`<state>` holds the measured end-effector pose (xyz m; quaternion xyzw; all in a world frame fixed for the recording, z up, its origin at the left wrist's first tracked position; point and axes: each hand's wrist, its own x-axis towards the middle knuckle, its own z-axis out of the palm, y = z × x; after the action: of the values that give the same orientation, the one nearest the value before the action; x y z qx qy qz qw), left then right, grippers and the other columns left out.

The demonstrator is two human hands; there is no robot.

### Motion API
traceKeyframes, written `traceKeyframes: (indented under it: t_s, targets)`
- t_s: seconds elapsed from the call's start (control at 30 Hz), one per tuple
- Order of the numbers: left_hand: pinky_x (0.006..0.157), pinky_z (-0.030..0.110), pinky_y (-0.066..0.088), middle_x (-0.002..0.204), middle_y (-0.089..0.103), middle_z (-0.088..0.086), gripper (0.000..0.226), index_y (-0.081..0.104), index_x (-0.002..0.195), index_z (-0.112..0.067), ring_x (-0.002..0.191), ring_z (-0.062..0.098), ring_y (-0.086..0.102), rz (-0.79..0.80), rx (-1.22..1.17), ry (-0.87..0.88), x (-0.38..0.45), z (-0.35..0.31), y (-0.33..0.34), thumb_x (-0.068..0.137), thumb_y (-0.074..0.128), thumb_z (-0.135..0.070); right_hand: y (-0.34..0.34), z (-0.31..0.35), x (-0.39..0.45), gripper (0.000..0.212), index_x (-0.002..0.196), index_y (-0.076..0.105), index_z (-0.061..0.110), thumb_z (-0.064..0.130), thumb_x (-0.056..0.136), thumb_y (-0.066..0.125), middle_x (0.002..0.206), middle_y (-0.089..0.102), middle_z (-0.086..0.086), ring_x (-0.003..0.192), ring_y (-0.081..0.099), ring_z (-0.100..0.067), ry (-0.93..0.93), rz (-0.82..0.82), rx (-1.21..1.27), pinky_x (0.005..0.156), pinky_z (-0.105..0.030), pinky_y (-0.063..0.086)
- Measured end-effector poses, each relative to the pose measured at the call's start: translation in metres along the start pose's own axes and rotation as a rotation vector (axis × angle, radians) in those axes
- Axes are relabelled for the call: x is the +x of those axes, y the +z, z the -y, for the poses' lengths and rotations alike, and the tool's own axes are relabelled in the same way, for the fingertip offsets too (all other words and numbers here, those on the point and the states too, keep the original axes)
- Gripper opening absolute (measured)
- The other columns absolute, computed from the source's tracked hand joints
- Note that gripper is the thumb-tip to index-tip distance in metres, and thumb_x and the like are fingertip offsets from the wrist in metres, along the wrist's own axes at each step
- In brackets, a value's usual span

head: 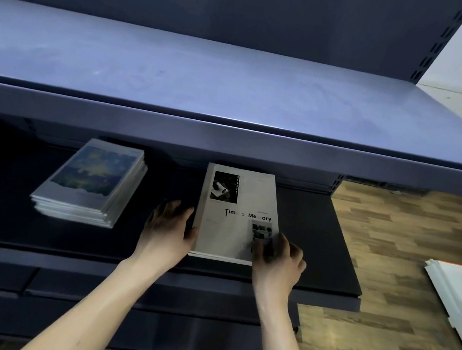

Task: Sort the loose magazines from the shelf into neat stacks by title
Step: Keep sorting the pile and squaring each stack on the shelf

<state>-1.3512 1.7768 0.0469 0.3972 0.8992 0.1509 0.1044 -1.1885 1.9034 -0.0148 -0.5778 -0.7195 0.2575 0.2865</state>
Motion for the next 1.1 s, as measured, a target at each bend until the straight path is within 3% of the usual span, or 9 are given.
traceKeyframes:
  t_s: [0.4,0.57,0.67,0.8,0.97,1.1]
  targets:
    - [0.118,0.040,0.024,0.158,0.023,0.000,0.053,0.033,0.149,-0.028,0.147,0.024,0.017,0.011,-0.005,0.009,0.007,-0.001,-0.002,0.100,0.042,-0.045,0.002,0.006,-0.001,0.053,0.132,0.052,0.011,0.044,0.090,0.050,0.129,0.060,-0.007,0.121,0.050,-0.032,-0.017,0.084,0.119,0.100,-0.046,0.045]
    - [0.117,0.040,0.026,0.157,0.026,-0.001,0.052,0.035,0.148,-0.028,0.146,0.023,0.020,-0.006,0.012,0.024,0.004,-0.003,-0.002,0.100,0.042,-0.046,-0.008,0.007,-0.001,0.060,0.144,0.045,0.011,0.038,0.093,0.062,0.143,0.051,-0.010,0.134,0.042,-0.031,-0.028,0.065,0.061,0.107,-0.042,0.038]
    - [0.117,0.040,0.026,0.157,0.026,-0.001,0.052,0.034,0.148,-0.028,0.146,0.023,0.020,-0.012,0.007,0.024,-0.004,-0.005,-0.002,0.099,0.041,-0.047,-0.014,0.012,-0.004,0.052,0.138,0.054,0.013,0.036,0.092,0.061,0.142,0.052,-0.008,0.133,0.043,-0.030,-0.104,0.062,0.073,0.107,-0.042,0.039]
    - [0.113,0.041,0.032,0.155,0.031,0.001,0.051,0.038,0.147,-0.028,0.142,0.025,0.028,-0.048,0.003,0.013,-0.017,-0.005,-0.004,0.098,0.045,-0.045,-0.019,0.029,-0.016,0.054,0.127,0.064,0.016,0.050,0.087,0.053,0.136,0.058,-0.003,0.131,0.046,-0.027,-0.253,0.091,0.061,0.107,-0.045,0.039]
    - [0.108,0.041,0.038,0.152,0.038,0.006,0.053,0.043,0.146,-0.025,0.137,0.026,0.039,-0.113,-0.030,-0.072,-0.041,0.008,-0.015,0.096,0.050,-0.042,-0.017,0.051,-0.045,0.055,0.128,0.061,0.024,0.057,0.086,0.046,0.136,0.057,0.003,0.132,0.045,-0.020,-0.396,0.219,0.119,0.109,-0.042,0.038]
    - [0.104,0.042,0.041,0.142,0.050,0.011,0.050,0.052,0.140,-0.019,0.129,0.029,0.046,-0.206,-0.022,-0.116,-0.067,0.027,-0.024,0.094,0.055,-0.039,-0.013,0.064,-0.067,0.048,0.126,0.063,0.023,0.050,0.088,0.051,0.133,0.058,0.002,0.127,0.047,-0.022,-0.469,0.284,0.136,0.106,-0.045,0.039]
